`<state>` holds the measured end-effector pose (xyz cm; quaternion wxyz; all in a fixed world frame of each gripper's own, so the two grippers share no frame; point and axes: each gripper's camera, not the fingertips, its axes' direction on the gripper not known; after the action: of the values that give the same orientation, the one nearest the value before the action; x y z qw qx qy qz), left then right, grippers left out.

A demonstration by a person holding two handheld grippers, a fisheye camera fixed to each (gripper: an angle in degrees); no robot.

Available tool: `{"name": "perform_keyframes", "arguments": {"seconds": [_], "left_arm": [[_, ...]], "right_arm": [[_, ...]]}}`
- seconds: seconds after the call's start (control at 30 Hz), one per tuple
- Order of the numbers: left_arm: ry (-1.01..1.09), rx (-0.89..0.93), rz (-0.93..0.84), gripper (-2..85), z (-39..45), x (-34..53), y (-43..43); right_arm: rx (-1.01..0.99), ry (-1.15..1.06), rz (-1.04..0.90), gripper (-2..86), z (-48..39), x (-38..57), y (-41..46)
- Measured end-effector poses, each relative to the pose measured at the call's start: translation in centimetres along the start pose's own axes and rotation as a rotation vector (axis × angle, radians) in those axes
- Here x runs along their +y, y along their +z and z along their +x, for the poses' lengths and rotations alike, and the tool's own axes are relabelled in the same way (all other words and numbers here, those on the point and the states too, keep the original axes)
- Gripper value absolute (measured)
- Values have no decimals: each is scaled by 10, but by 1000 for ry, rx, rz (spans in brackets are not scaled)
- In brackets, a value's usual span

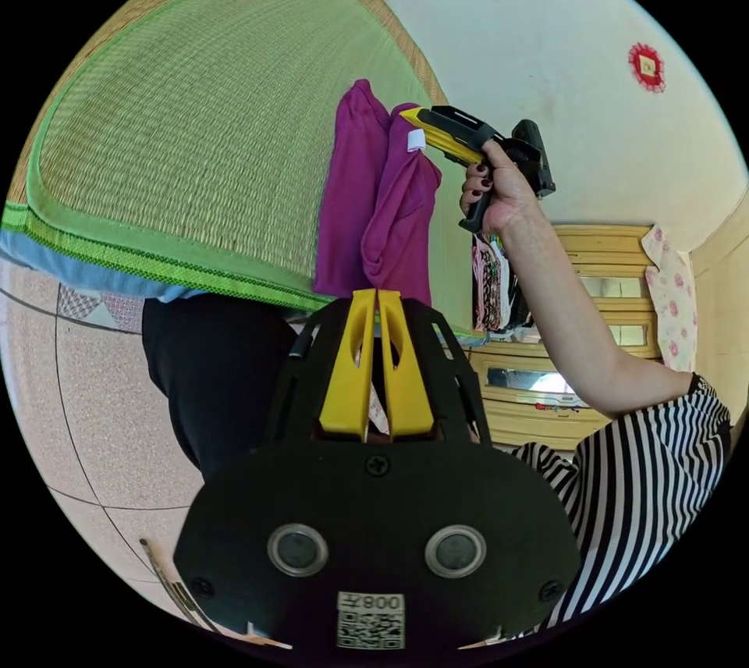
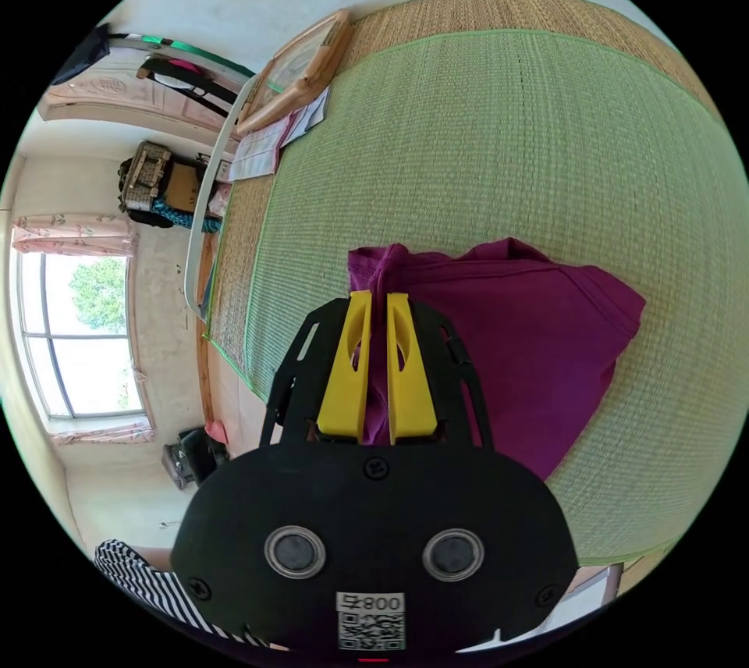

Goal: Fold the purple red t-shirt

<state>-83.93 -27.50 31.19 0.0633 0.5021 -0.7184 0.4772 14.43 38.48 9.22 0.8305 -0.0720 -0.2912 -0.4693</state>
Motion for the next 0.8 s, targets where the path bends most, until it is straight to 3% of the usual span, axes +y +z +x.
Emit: {"name": "perform_keyframes", "arguments": {"seconds": [0.8], "left_arm": [[-76,46,-28,2,15,7,-100]], "right_arm": [[31,-48,-86,36,27,-80,86]]}}
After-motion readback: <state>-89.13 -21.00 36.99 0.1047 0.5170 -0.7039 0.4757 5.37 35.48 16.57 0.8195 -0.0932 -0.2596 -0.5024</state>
